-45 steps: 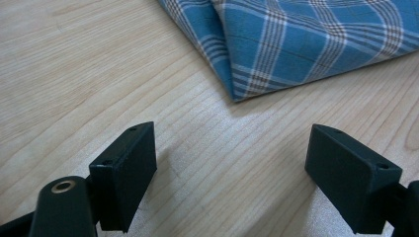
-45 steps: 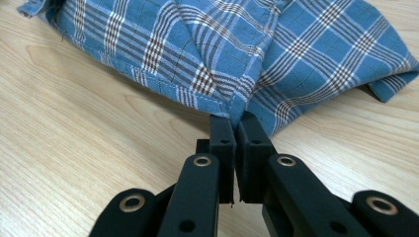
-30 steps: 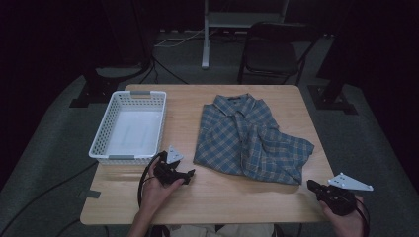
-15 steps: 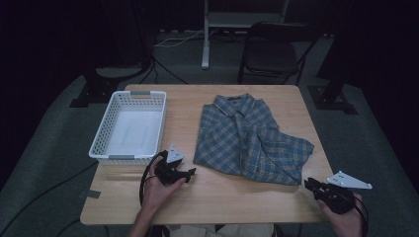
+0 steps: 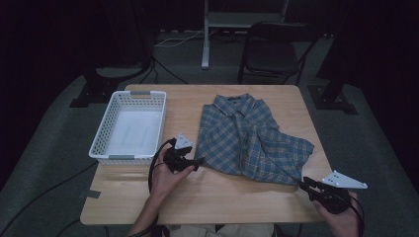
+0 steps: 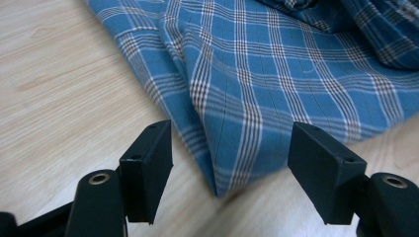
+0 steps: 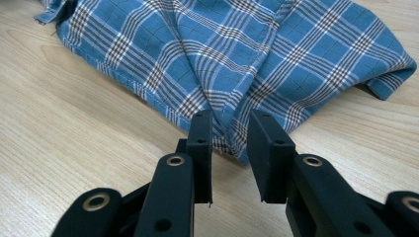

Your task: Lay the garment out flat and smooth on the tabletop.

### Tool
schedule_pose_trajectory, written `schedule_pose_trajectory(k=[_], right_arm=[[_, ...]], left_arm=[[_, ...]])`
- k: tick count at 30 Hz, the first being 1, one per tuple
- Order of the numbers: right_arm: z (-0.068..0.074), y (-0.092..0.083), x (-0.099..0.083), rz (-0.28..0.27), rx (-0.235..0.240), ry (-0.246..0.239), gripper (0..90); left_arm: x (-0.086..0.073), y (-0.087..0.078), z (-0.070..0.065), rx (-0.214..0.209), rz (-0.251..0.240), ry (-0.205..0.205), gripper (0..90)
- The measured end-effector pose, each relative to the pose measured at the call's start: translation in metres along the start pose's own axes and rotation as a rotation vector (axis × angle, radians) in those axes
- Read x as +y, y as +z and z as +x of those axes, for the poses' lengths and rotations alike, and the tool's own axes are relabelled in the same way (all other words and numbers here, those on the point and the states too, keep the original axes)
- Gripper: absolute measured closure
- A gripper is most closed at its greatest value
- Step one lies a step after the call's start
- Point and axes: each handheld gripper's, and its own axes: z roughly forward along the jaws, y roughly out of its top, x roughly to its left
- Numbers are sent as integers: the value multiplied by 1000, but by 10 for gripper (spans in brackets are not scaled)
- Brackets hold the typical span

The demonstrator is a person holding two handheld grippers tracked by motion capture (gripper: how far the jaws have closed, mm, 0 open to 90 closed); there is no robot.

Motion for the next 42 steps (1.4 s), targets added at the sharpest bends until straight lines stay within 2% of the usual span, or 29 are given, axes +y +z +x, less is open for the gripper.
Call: schedule_pose_trajectory(k=[11,16,20,23,30,36,42], right_arm=[[8,2,2,2,17,-21,689],[14,4,4,-1,31,-39,687],[16,4,6,-5,37,-47,685],[18,5,7,-6,43,-53,680],[22,7,9,-13,50,-70,633],[25,15,13,-17,36,-78,563],[29,28,22,-19,41,-105,529]], left_arm=[[16,20,6,17,16,8,336],[22,27,4,-1,28,20,369],[26,35,1,-22,40,14,451],[28,38,-2,-14,42,-1,541],[30,33,-4,15,21,1,744],[30,28,-7,21,-4,13,822],[31,22,-12,24,-33,20,828]])
